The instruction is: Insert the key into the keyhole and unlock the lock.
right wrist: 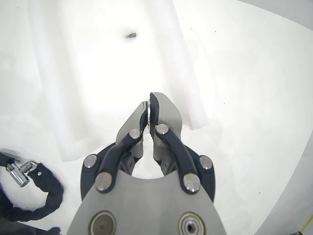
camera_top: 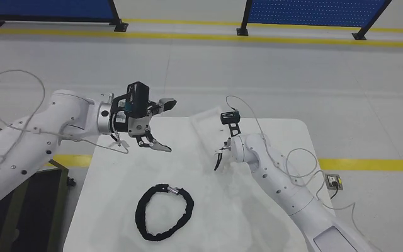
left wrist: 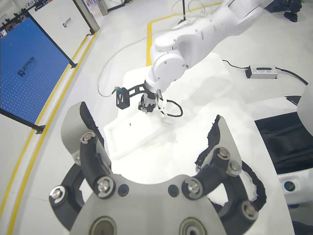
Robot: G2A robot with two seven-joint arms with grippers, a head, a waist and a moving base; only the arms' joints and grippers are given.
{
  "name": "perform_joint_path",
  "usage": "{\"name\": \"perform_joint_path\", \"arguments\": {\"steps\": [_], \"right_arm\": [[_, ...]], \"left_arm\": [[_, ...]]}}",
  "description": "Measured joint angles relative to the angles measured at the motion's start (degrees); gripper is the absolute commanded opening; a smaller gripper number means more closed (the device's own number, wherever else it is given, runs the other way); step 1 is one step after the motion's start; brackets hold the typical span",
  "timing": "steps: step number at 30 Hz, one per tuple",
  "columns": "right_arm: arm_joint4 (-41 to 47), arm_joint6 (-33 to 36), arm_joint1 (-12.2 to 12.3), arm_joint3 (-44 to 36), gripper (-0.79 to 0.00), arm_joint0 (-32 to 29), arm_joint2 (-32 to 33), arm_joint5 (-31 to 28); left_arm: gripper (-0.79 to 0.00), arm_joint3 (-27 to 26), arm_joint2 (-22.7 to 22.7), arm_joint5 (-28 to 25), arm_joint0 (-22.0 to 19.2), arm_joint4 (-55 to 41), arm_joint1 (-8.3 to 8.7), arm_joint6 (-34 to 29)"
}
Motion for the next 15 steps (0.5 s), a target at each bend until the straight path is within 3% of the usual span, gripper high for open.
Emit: {"name": "perform_joint_path", "arguments": {"steps": [7, 15], "right_arm": [[-0.83, 0.45, -0.16, -0.23, -0.785, -0.42, 1.28, -0.90], [-1.23, 0.49, -0.57, -0.32, -0.785, -0.94, 1.72, -2.30]], "left_arm": [[0.000, 13.27, -0.03, 0.95, 5.13, 8.23, -8.01, 3.83], [0.000, 29.54, -0.03, -2.61, 5.77, 11.56, -18.15, 1.94]]}}
